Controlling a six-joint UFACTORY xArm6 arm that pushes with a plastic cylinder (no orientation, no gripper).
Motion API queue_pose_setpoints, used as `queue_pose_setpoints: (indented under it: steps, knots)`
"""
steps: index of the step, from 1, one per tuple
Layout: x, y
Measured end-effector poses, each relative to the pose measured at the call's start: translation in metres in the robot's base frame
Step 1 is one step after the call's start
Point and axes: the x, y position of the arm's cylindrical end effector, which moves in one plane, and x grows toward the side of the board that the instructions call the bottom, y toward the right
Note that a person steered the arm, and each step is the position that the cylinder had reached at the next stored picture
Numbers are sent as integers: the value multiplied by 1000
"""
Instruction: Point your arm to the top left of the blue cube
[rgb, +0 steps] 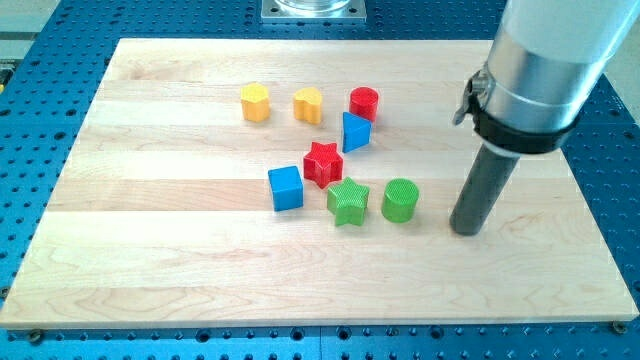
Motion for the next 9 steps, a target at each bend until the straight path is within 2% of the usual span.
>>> queue_pose_setpoints:
  steps: [1, 3, 4, 6, 7, 9]
  knots:
    - [-41, -13]
    - [-39, -27]
    - [-5, -8]
    - [95, -4]
    - [103, -50]
    - [97, -213]
